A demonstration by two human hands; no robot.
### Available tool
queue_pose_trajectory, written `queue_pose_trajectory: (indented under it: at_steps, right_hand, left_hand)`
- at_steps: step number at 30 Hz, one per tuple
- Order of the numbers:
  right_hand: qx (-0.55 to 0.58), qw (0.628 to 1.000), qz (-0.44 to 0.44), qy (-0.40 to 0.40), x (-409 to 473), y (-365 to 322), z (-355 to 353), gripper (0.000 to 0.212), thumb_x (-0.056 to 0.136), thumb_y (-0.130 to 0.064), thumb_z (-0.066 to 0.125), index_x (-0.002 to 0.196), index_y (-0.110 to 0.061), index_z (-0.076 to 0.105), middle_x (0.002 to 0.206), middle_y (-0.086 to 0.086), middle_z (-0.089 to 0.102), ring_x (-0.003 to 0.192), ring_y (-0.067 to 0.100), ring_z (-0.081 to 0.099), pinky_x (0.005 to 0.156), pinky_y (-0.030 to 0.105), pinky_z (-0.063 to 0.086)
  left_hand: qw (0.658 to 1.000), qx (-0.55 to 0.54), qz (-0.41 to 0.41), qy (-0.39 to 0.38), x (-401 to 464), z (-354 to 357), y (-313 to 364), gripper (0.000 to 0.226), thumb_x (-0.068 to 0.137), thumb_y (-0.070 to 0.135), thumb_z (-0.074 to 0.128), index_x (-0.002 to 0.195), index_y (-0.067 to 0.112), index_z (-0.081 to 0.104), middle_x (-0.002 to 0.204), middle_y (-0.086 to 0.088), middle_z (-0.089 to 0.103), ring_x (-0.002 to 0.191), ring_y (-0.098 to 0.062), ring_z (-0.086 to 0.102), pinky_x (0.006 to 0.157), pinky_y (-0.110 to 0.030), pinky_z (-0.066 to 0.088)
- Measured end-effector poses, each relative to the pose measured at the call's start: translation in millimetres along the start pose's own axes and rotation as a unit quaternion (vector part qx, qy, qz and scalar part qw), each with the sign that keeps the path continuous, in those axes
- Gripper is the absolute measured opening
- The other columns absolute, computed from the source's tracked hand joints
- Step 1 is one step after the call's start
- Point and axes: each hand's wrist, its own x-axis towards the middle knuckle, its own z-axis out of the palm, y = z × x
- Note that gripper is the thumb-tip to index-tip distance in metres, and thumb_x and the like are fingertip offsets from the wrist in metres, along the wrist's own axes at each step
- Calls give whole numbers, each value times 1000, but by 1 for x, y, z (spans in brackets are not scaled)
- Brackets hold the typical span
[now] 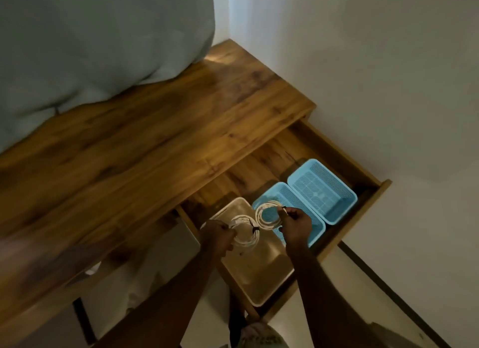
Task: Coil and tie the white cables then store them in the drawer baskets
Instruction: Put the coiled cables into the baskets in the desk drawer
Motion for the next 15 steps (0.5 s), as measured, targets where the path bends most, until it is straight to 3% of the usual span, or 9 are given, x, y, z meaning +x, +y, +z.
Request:
queue_pose_trajectory:
  at_steps: [6, 10, 15]
  right_hand:
    - [41, 997, 38, 59, 17, -1, -25, 20, 84, -21, 80, 86, -4, 69, 73, 6, 70, 61, 20, 63, 64, 45, 59]
    - [29, 995, 44, 82, 33, 6, -34, 21, 80, -28, 83, 84, -12, 69, 78, 3, 72, 69, 20, 69, 71, 48, 62]
    - [-24, 993, 80, 84, 50, 32, -30, 23, 75, -35, 83, 78, -18, 68, 75, 7, 73, 72, 28, 73, 73, 48, 62]
  left_hand:
    - [994, 106, 4, -26, 7, 35, -8, 24, 80, 23, 79, 81, 2, 68, 68, -11, 72, 50, -20, 69, 35, -21, 42]
    - [984, 173, -8, -45, 17, 51, -16, 22, 77, 21, 80, 75, 2, 68, 59, -9, 70, 47, -19, 69, 42, -27, 53]
    - [969, 233, -31, -73, 34, 70, -38, 30, 66, 24, 87, 81, 4, 71, 71, -9, 73, 64, -22, 72, 61, -38, 62]
